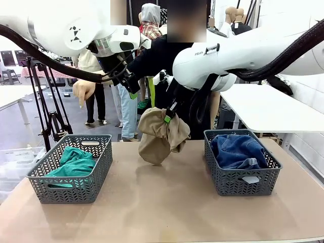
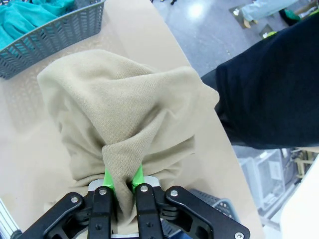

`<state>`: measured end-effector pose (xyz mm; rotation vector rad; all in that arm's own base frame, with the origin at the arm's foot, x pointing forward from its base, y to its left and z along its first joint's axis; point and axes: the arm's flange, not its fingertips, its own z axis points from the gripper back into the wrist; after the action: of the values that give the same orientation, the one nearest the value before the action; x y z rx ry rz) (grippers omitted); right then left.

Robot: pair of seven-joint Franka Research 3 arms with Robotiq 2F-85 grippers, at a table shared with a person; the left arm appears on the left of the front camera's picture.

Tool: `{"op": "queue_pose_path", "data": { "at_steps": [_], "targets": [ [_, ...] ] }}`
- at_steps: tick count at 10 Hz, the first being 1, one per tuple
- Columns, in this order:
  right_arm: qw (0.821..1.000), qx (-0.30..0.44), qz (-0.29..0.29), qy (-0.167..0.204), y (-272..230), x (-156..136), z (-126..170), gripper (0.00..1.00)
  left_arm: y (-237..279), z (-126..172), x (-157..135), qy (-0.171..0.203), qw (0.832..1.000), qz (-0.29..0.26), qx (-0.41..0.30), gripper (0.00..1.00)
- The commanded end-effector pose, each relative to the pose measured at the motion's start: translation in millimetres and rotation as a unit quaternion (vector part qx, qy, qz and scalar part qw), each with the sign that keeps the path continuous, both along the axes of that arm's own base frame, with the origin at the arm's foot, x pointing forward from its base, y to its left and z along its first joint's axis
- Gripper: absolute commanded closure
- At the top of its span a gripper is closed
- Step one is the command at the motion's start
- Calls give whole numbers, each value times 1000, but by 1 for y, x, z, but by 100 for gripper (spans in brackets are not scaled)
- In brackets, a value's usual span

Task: Sort the tops and bottoms.
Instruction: Sort the clothes according to human instructions.

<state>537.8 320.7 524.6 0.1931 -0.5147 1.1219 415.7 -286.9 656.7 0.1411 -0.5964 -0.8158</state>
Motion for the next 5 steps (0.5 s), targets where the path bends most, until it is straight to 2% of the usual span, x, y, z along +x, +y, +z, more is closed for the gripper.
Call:
{"op": "queue_pose_path", "data": {
  "at_steps": [1, 5],
  "targets": [
    [1000, 2, 5, -5, -1, 2, 3, 100, 2, 1, 0, -3, 1000, 1, -2, 1],
    [1000, 2, 5, -5, -1, 2, 3, 100, 2, 1, 0, -3, 1000, 1, -2, 1]
  ]
}}
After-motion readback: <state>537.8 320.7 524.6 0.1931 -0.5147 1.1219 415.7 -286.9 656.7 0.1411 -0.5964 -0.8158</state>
